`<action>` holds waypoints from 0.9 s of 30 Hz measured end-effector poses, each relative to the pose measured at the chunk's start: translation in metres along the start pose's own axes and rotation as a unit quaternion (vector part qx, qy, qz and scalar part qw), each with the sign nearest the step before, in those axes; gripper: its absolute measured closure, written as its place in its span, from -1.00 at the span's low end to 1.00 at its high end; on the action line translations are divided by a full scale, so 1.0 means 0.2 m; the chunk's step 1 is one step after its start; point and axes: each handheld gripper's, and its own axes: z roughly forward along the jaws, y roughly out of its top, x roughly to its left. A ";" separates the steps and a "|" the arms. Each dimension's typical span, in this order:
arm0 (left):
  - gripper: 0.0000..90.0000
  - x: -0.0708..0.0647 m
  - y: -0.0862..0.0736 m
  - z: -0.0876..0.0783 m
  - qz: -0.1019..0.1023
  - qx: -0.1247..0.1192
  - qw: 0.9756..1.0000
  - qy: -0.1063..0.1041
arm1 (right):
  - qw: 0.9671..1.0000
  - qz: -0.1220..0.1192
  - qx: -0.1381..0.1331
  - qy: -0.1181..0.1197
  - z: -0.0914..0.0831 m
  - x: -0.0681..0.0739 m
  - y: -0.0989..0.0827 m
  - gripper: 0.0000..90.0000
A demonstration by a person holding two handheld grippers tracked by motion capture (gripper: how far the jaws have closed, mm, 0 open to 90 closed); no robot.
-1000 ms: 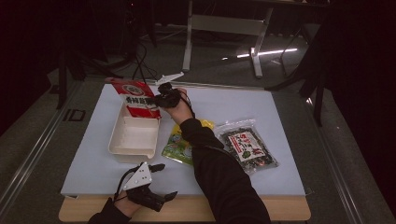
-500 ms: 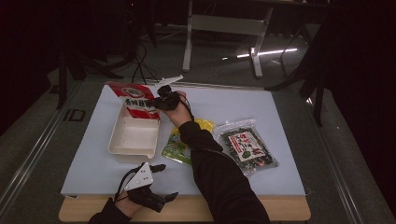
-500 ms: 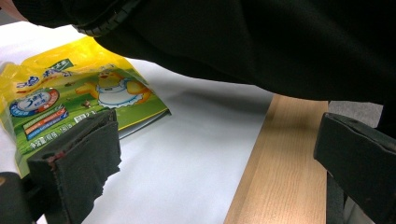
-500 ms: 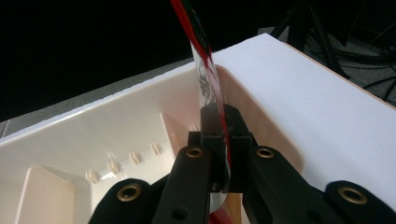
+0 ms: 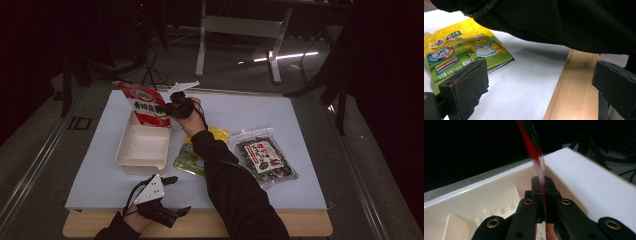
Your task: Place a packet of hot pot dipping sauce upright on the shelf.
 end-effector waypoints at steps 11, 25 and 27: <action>-0.96 0.00 0.00 0.00 0.003 0.002 1.000 -0.001 | 1.000 0.010 0.014 -0.013 0.06 -0.01 -0.07 1.00; -0.96 -0.01 0.00 0.02 0.009 0.010 1.000 -0.005 | 0.999 0.000 0.021 -0.028 -0.05 -0.02 -0.05 0.70; -0.96 -0.01 0.00 0.03 0.009 0.011 1.000 -0.006 | 0.999 -0.004 0.022 -0.029 -0.07 -0.01 -0.04 0.67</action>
